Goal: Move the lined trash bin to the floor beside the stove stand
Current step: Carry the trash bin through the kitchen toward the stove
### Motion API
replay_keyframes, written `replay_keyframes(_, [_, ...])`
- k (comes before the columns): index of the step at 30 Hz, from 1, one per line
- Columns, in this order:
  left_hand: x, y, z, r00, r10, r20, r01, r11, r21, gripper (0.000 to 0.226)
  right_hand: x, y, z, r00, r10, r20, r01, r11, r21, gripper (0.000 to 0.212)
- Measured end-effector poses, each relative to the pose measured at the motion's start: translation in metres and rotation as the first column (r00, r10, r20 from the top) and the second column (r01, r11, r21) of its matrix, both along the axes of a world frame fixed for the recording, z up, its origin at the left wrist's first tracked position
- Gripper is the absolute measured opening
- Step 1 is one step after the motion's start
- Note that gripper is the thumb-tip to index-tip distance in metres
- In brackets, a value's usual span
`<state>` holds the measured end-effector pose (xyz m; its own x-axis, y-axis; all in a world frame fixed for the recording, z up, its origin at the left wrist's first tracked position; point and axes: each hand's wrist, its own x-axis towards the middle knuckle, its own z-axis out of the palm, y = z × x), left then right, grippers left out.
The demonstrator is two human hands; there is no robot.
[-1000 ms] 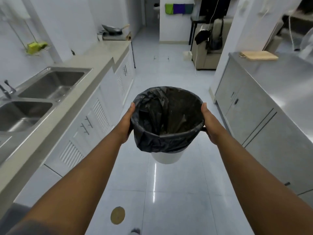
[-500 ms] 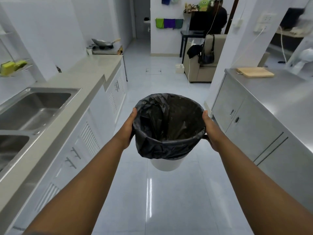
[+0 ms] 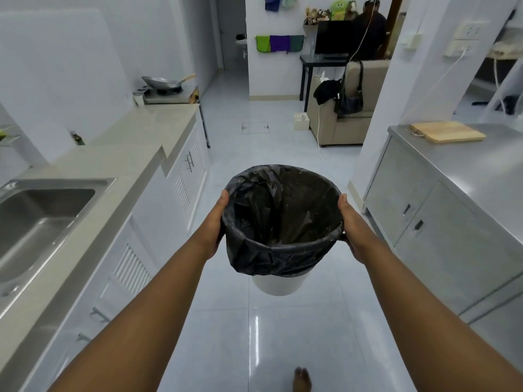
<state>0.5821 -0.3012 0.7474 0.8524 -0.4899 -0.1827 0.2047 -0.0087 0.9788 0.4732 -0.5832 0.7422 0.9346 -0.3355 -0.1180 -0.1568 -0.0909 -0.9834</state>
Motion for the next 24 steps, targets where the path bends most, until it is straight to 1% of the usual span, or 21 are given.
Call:
replay_keyframes(4, [0.059, -0.034, 0.0, 0.999, 0.037, -0.008, -0.037, 0.999, 0.0, 0.106, 0.067, -0.036, 0.0, 1.0, 0.029, 0.0, -0.029, 1.0, 0.008, 0.05])
replay_keyframes(6, [0.089, -0.053, 0.003, 0.998, 0.053, -0.02, -0.053, 0.999, -0.006, 0.106, 0.1, -0.055, 0.002, 0.999, 0.038, -0.002, -0.038, 0.999, 0.017, 0.048])
replay_keyframes(9, [0.133, -0.08, 0.007, 0.997, 0.072, -0.012, -0.072, 0.997, -0.013, 0.1, 0.148, -0.086, 0.005, 0.998, 0.056, 0.005, -0.056, 0.998, 0.013, 0.064])
replay_keyframes(10, [0.147, -0.088, 0.007, 0.997, 0.079, -0.005, -0.079, 0.997, -0.018, 0.097, 0.163, -0.095, 0.006, 0.998, 0.062, 0.007, -0.062, 0.998, 0.013, 0.065])
replay_keyframes(13, [0.187, -0.11, 0.006, 0.995, 0.096, 0.005, -0.096, 0.995, -0.039, 0.093, 0.205, -0.117, 0.009, 0.997, 0.083, 0.005, -0.083, 0.996, 0.016, 0.05])
replay_keyframes(16, [0.223, -0.126, 0.004, 0.994, 0.106, -0.001, -0.106, 0.993, -0.059, 0.09, 0.245, -0.133, 0.009, 0.997, 0.076, -0.001, -0.076, 0.997, 0.013, 0.048])
replay_keyframes(18, [0.251, -0.135, 0.002, 0.995, 0.103, -0.003, -0.103, 0.993, -0.064, 0.092, 0.273, -0.142, 0.006, 0.997, 0.083, 0.002, -0.083, 0.996, 0.015, 0.056])
replay_keyframes(20, [0.282, -0.143, -0.003, 0.995, 0.097, -0.004, -0.097, 0.993, -0.071, 0.092, 0.304, -0.151, 0.0, 0.997, 0.082, -0.006, -0.082, 0.997, 0.012, 0.078])
replay_keyframes(21, [0.298, -0.147, -0.005, 0.996, 0.09, -0.001, -0.089, 0.993, -0.073, 0.091, 0.32, -0.156, -0.003, 0.997, 0.078, -0.012, -0.078, 0.997, 0.007, 0.085])
replay_keyframes(24, [0.351, -0.16, -0.011, 0.998, 0.069, 0.0, -0.069, 0.995, -0.076, 0.088, 0.371, -0.165, -0.007, 0.997, 0.066, -0.029, -0.067, 0.998, -0.007, 0.093])
